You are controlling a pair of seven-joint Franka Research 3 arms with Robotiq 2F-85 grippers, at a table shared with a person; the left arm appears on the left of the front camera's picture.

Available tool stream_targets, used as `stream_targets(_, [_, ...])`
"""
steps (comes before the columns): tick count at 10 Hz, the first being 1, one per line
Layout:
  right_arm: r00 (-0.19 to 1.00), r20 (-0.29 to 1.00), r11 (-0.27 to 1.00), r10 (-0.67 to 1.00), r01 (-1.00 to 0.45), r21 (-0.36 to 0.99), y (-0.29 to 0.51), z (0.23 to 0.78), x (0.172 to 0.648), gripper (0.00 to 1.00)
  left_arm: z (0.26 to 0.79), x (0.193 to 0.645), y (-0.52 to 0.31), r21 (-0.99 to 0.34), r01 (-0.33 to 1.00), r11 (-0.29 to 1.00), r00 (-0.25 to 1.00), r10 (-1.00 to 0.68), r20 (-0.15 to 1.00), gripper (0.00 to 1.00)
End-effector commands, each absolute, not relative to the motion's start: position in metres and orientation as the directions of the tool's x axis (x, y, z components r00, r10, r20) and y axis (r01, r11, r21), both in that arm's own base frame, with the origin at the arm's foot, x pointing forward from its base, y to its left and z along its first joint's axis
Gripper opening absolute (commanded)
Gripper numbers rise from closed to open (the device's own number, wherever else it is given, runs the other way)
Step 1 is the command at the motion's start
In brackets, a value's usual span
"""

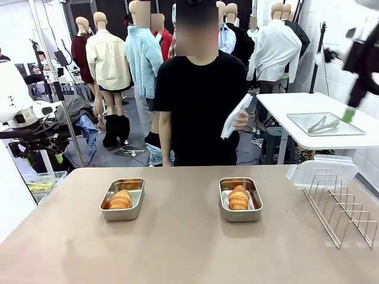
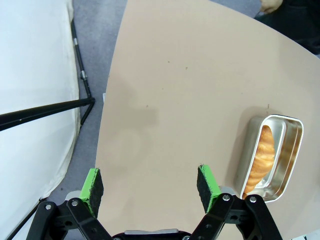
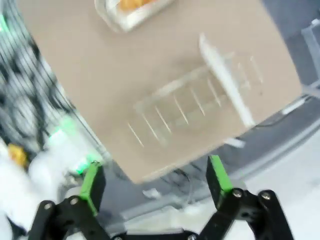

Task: Place the bread in airtight containers.
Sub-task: Pick up one Airtight Container lid and hand it to the human.

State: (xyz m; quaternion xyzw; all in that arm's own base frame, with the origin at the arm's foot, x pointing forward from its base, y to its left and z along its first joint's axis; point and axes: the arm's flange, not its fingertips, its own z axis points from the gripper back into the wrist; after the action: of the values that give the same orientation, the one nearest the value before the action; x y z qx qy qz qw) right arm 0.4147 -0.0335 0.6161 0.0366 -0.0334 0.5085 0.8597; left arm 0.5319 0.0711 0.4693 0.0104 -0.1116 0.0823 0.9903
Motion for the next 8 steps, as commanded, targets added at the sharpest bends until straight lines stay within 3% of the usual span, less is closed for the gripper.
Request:
stream_targets(1, [0.283,0.123,0.298,0.951,-0.945,-0.136,-0.042,0.579,0.380,1.00,0.470,0.531,0.072,0.002,-0.173,0.985,0.961,0.169,0.219,0.97])
stream_targets(4, [0.207,0.134,0.221,0.969,-0.969,-0.107,-0.049,0.546,0.382,1.00,0.470,0.531,0.072,0.002,-0.173,0.985,0.961,0.169,0.219,0.97])
stream_targets(5, [0.238,0.078,0.246,0.968,-0.963,-0.113,-0.045,0.570,0.373,1.00,0.470,0.531,0.072,0.002,-0.173,0.985,0.961,0.169,0.219,0.97])
stream_targets(8, [0.238,0.078,0.246,0.968,-0.963,-0.113,-0.045,0.570,0.373,1.00,0.470,0.531,0.072,0.002,-0.173,0.985,0.961,0.169,0.219,0.97])
